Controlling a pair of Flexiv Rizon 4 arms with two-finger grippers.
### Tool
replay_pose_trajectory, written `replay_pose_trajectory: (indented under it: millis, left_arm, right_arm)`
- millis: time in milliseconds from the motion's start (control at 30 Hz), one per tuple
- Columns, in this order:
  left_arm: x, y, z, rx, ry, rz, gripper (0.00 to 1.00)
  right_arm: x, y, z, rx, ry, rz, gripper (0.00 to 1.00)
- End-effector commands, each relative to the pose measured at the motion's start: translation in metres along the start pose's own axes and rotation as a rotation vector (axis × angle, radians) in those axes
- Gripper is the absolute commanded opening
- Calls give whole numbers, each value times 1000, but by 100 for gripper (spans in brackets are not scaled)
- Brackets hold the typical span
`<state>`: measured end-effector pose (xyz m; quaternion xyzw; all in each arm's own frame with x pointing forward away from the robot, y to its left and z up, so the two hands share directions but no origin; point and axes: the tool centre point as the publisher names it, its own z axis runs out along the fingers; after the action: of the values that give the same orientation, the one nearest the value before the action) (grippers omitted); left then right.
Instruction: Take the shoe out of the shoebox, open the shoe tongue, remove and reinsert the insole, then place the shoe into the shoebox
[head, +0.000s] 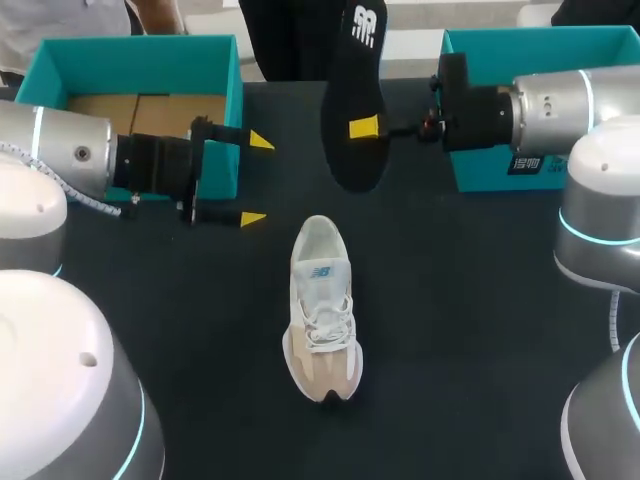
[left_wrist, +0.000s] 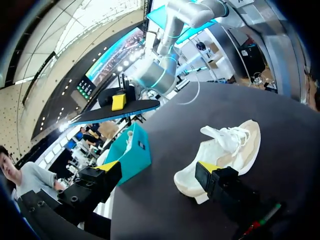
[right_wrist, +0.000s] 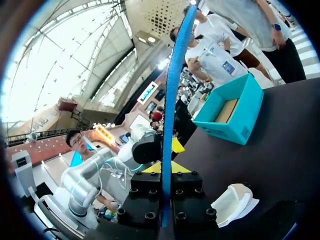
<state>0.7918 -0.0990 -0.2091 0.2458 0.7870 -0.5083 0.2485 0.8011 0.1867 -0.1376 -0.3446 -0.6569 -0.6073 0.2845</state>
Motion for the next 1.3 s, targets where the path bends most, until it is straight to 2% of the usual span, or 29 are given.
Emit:
replay_pose_trajectory:
  millis: [33,167,267,300,333,500,633,833,900,967,1067,1300]
  left_arm:
    - [1,0,-1,-1,2,1,100]
    - [1,0,-1,-1,2,1,100]
    - [8,7,-1,-14,48,-31,100]
    - [18,17,0,-40,127,-55,100]
    - [23,21,-1,-47,138,-62,100]
    - [39,38,-3,-75,191,-121,100]
    - [52,48,-3,-99,227,-161,100]
    - [75,55,1,-112,247,-195,100]
    - [80,58,4,-118,225,-224,100]
    - [86,60,7,-117,222,-235,100]
    - [93,63,11,-118,233,-243,100]
    - [101,73,20,-125,243,-272,100]
  right_arm:
    - [0,1,2,1,-3,1,0]
    - [0,1,2,1,-3,1,0]
    - [0,1,2,1,-3,1,0]
    - [0,1,2,1,-3,1,0]
    - [0,1,2,1,-3,1,0]
    - [-11,1,8,33,-69,-155,0]
    - [-24,-2,7,78,-108,-217,0]
    - [-45,-4,15,82,-64,-282,0]
    - [-50,-5,19,77,-46,-358,0]
    - [-57,-9,22,120,-36,-390,0]
    - [-65,-14,29,132,8,-405,0]
    - [-73,-21,34,126,11,-406,0]
